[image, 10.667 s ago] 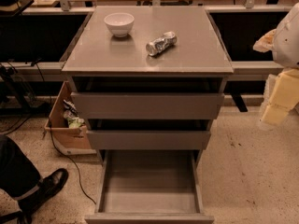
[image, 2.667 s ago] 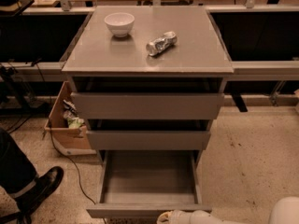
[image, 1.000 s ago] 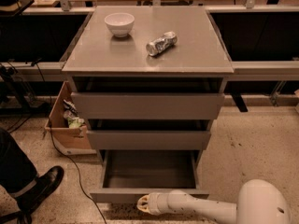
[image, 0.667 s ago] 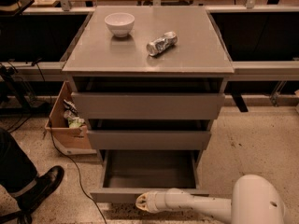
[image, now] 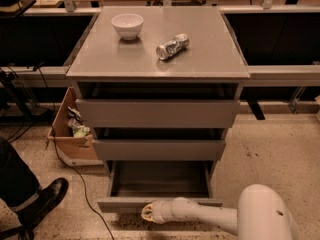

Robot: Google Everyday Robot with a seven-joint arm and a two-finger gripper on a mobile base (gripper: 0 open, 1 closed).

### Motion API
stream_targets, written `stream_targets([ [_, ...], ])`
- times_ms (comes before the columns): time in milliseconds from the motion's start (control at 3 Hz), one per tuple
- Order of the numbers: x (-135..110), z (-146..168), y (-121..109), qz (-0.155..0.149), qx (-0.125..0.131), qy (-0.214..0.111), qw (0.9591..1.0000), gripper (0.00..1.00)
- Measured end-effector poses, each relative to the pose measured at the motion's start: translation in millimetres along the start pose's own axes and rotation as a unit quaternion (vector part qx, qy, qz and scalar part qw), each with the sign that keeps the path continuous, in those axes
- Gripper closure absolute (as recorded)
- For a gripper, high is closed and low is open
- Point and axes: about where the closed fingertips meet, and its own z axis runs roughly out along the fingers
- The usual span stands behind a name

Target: Close bottom drawer

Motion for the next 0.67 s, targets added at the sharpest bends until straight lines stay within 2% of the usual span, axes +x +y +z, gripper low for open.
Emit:
stream_targets([
  [667, -16.3, 28.2, -22.0, -0.039, -0.001, -0.014, 0.9991, 1.0],
])
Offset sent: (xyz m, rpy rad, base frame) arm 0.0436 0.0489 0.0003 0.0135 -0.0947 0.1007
